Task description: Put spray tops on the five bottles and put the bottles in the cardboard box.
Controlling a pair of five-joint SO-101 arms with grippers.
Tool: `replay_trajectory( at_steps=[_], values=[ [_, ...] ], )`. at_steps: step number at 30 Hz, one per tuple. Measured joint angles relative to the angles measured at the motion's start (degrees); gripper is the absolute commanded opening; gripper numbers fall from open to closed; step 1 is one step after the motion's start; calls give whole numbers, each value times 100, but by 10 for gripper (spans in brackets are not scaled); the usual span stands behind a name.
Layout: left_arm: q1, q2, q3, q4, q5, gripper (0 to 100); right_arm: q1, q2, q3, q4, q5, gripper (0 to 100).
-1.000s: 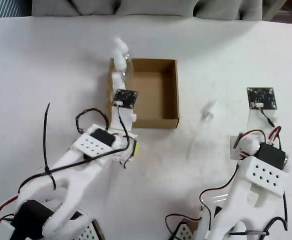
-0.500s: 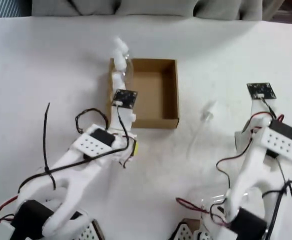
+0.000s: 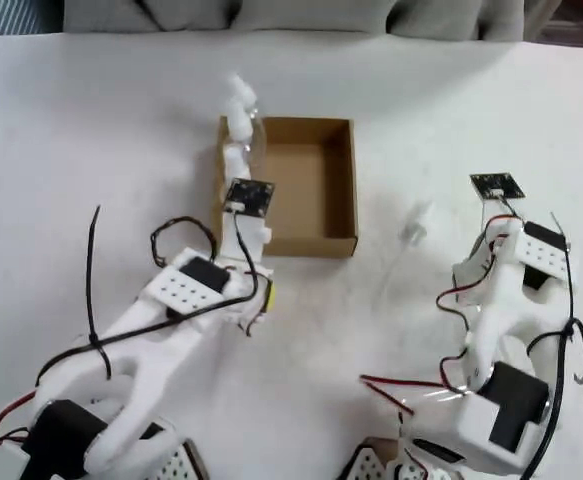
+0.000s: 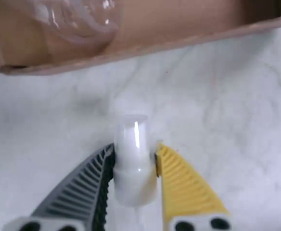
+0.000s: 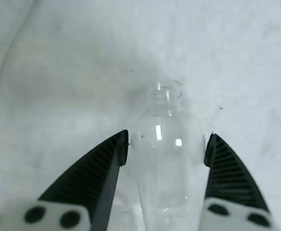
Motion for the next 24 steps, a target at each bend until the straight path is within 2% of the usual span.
replay_trajectory(
  at_steps=[7, 12, 17, 24],
  values=[
    [0, 0, 0, 0, 0, 20, 0, 97, -62, 9, 316, 227],
    [0, 0, 0, 0, 0, 20, 0, 97, -70, 176, 897, 233],
    [0, 0, 0, 0, 0, 20, 0, 105, -70, 343, 1433, 303],
    [0, 0, 0, 0, 0, 20, 0, 105, -70, 598, 2189, 302]
  ],
)
